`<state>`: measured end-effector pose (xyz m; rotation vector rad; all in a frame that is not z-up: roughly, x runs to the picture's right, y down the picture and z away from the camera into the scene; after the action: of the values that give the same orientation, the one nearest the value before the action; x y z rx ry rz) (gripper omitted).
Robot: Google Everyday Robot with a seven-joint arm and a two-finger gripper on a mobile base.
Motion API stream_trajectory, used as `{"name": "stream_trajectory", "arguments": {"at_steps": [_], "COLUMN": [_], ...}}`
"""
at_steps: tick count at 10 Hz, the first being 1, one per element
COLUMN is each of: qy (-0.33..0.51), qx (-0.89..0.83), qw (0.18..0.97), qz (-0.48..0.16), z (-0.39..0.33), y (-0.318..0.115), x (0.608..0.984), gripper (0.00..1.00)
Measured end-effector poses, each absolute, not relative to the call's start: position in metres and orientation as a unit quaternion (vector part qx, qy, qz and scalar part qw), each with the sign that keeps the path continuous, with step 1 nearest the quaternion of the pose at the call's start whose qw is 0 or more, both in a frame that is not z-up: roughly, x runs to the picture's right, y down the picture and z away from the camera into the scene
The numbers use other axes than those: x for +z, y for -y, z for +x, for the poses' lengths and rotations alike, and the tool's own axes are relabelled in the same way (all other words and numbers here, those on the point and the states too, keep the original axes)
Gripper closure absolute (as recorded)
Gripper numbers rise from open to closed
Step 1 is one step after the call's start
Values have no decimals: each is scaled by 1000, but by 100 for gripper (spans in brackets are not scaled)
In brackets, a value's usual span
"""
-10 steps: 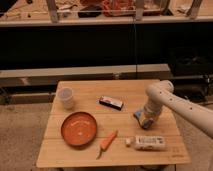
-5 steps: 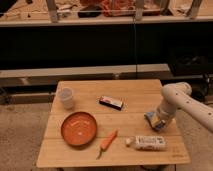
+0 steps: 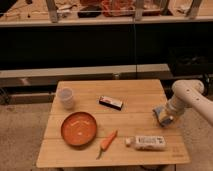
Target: Wipe the white sponge on the table
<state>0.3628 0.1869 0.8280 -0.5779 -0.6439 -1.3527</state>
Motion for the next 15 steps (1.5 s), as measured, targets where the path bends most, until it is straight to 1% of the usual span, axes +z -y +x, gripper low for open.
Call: {"name": "stream_trajectory", "arguments": {"at_steps": [3, 6, 8, 10, 12, 15], "qy": [287, 287, 288, 301, 317, 334], "qx": [-601, -604, -614, -640, -658, -669], "qw": [699, 692, 683, 655, 630, 613], "qz": [-261, -271, -271, -267, -263, -255], "z": [347, 315, 295, 257, 244, 243], "y": [-156, -146, -147, -155, -167, -188], "x": [854, 881, 887, 890, 889, 873], "gripper": [62, 62, 62, 62, 62, 62]}}
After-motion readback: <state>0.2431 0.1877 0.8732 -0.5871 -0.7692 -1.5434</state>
